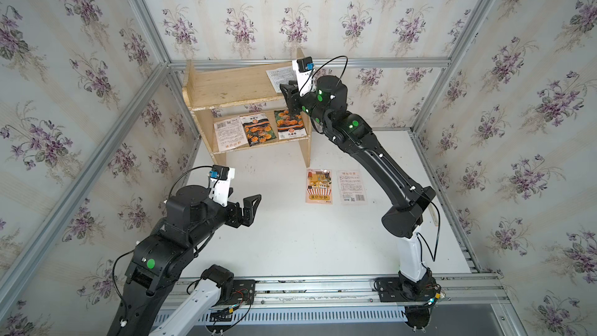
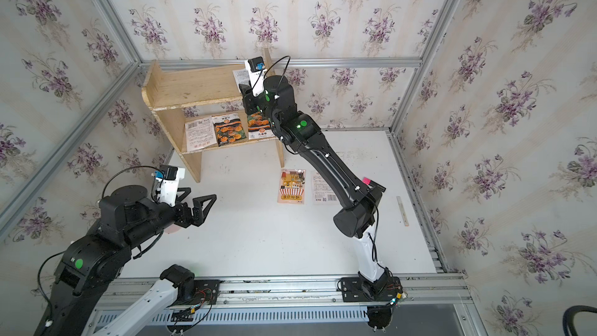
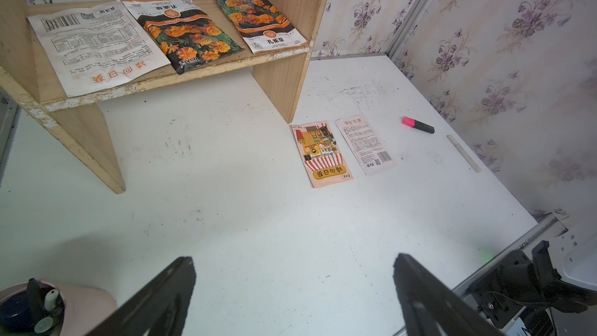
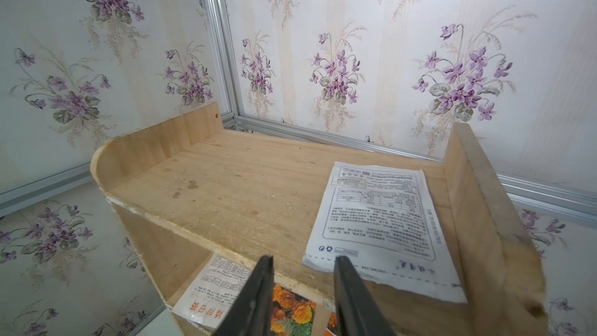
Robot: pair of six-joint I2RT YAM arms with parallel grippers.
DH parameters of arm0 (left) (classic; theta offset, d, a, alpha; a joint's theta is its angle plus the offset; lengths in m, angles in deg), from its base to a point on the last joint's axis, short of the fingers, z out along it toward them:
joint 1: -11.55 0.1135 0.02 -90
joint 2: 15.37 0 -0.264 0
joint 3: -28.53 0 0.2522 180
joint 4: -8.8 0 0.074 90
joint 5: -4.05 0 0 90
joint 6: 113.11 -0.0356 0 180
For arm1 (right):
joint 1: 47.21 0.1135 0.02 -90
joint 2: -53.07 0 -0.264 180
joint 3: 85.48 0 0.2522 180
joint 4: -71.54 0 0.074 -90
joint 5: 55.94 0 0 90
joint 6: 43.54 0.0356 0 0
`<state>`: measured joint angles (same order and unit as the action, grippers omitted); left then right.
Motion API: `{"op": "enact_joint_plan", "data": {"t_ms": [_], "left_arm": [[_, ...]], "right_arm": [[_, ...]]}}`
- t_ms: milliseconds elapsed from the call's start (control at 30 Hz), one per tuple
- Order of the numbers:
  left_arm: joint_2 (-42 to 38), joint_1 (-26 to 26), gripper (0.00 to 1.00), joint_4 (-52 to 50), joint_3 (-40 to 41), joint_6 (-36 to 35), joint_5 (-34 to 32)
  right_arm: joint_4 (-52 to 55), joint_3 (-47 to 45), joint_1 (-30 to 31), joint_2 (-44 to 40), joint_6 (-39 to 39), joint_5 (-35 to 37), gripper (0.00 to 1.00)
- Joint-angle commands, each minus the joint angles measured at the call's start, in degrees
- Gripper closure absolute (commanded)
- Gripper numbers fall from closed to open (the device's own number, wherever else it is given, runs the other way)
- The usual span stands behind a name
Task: Take the seed bag off the shelf
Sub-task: Adjust the seed packet on the shelf.
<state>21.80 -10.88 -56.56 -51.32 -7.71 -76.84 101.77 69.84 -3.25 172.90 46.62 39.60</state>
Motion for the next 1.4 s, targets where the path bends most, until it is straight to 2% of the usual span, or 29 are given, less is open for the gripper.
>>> {"op": "enact_joint_plan", "data": {"t_ms": [0, 233, 500, 800, 1367], "left_arm": [[-0.08, 0.02, 0.00, 1.44, 0.06, 0.64, 0.21], [-0.34, 0.02, 0.00, 0.59, 0.10, 0.85, -0.12], [-0.61, 0.02, 0.00, 0.68, 1.42, 1.21, -0.23], [-0.34, 0.02, 0.00, 1.33, 2.18, 1.27, -0.22], [-0.69, 0.02, 0.00, 1.57, 3.07, 2.09, -0.14]], "right_arm": [[-2.81, 0.37, -0.03, 1.03, -1.97, 2.89, 0.71], [-5.50, 2.41, -0.64, 4.21, -3.44, 4.07, 0.79], [-6.98, 3.81, -2.78, 6.36, -1.97, 2.52, 0.84], [-5.00, 5.38, -4.30, 8.13, -1.39, -0.02, 0.94], [3.27, 5.48, -4.33, 6.76, -2.26, -8.94, 1.00]]}}
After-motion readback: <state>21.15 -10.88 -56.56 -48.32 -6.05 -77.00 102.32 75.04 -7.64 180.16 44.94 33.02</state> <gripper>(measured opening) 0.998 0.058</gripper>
